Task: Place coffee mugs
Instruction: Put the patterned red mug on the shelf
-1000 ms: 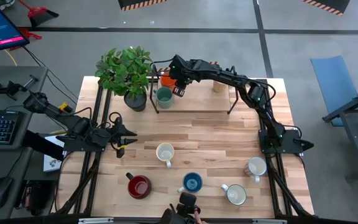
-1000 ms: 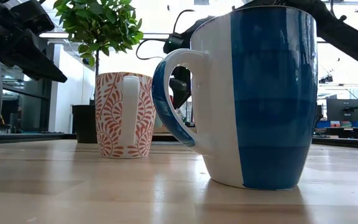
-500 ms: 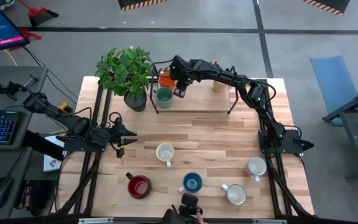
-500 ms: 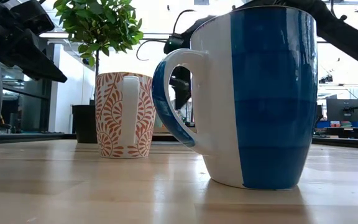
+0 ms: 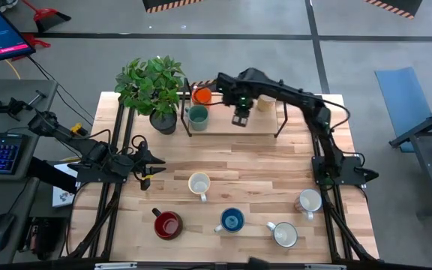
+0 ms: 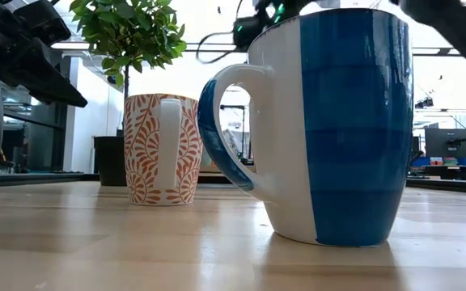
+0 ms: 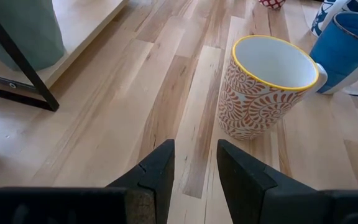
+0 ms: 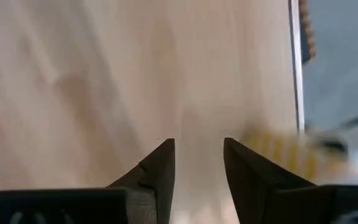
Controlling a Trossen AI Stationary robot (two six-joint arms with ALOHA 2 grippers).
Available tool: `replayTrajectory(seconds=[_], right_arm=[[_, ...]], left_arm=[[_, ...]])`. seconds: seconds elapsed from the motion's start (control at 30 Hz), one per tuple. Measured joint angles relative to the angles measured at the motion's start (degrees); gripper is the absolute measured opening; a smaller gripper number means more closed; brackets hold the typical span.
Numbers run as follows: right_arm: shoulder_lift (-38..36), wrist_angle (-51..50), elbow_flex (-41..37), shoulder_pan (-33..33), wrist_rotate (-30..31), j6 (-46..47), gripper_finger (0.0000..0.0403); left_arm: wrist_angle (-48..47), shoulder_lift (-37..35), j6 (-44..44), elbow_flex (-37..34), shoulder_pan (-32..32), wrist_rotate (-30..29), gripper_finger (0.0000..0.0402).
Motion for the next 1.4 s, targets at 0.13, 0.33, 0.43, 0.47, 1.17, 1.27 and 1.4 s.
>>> replayTrajectory(seconds=[0.13, 0.33, 0.43, 0.47, 1.17, 1.27, 1.4], right_arm=[[-7.0, -2.0, -2.2, 1.6, -8.4, 2.0, 0.0114], [-24.7, -1.3, -18.4, 5.3, -14.3, 4.6, 0.0114], [-35.9, 1.9, -30.9, 7.6, -14.6, 10.6, 0.0114], [-39.6, 3.6, -35.0, 8.7, -14.6, 12.5, 0.0114], [-74.3, 25.6, -78.6, 31.0, -14.8, 45.0, 0.0114], [-74.2, 28.5, -79.8, 31.3, -11.6, 41.5, 0.0114], [-74.2, 29.4, -79.9, 31.3, -9.4, 40.3, 0.0114]], left_arm=[[0.0, 0.0, 0.0, 0.0, 0.0, 0.0, 0.0110], [0.2, 0.0, -0.1, 0.0, 0.0, 0.0, 0.0110], [0.4, 0.0, 0.0, 0.0, 0.0, 0.0, 0.0110], [0.5, 0.0, 0.0, 0.0, 0.0, -0.1, 0.0110], [0.5, 0.0, -0.1, 0.0, 0.0, -4.9, 0.0110], [0.5, 0.0, -0.1, 0.0, 0.0, -5.0, 0.0110], [0.5, 0.0, -0.6, 0.0, 0.0, -6.1, 0.0110]])
